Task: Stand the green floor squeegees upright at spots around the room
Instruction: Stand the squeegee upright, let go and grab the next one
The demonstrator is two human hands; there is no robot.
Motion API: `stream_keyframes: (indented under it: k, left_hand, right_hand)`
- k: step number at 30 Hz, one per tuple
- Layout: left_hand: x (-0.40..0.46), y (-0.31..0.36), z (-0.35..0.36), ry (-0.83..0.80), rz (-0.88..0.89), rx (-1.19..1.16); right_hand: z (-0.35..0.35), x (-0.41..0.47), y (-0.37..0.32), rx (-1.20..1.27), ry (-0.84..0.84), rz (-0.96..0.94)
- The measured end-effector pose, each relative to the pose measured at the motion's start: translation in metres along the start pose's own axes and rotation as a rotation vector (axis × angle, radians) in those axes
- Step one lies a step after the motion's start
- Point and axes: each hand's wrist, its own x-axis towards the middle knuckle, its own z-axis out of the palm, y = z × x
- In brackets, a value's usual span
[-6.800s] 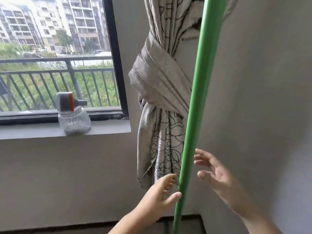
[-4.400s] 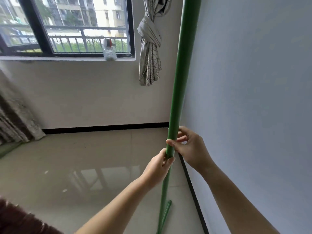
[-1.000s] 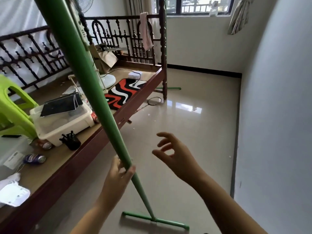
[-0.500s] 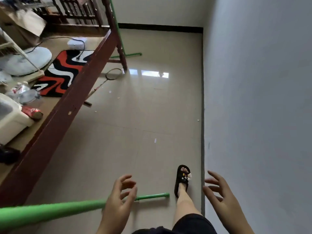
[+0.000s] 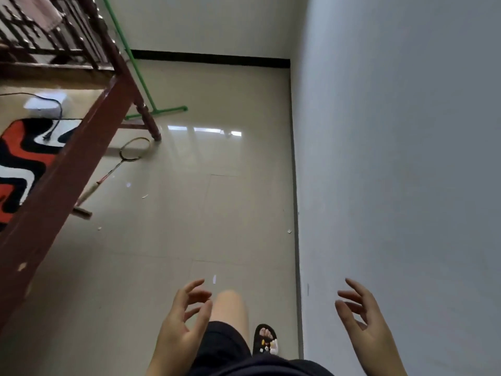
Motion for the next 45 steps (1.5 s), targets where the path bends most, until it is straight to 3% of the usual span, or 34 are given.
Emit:
stream_keyframes:
  k: [6,17,28,35,39,45]
  left_hand:
    - [0.127,0.018,-0.012,0.06,-0.033,-0.027]
    - [0.439,0.098,-0.101,0.052,0.12,0.031]
    - [0.706,0.146,-0.065,-0.004,0.173,0.074]
    - [0.876,0.214,-0.024,0.124,0.219,0.05]
    - [0.941,0.232,-0.027,0.232,0.141,0.021]
    - [1.066,0.229,-0.054,0.383,0.051,-0.026]
  right_hand:
    - [0.045,0.12,-0.047,0.011,-0.064,-0.001]
    - [0.16,0.37,-0.209,0.004,-0.02,-0.169]
    - [0.176,0.601,-0.291,-0.094,0.11,-0.192]
    - [0.161,0.817,-0.389,-0.133,0.029,-0.313]
    - [0.194,0.917,-0.433,-0.137,-0.16,-0.353]
    - [0.272,1.06,-0.484,-0.131,-0.267,-0.43]
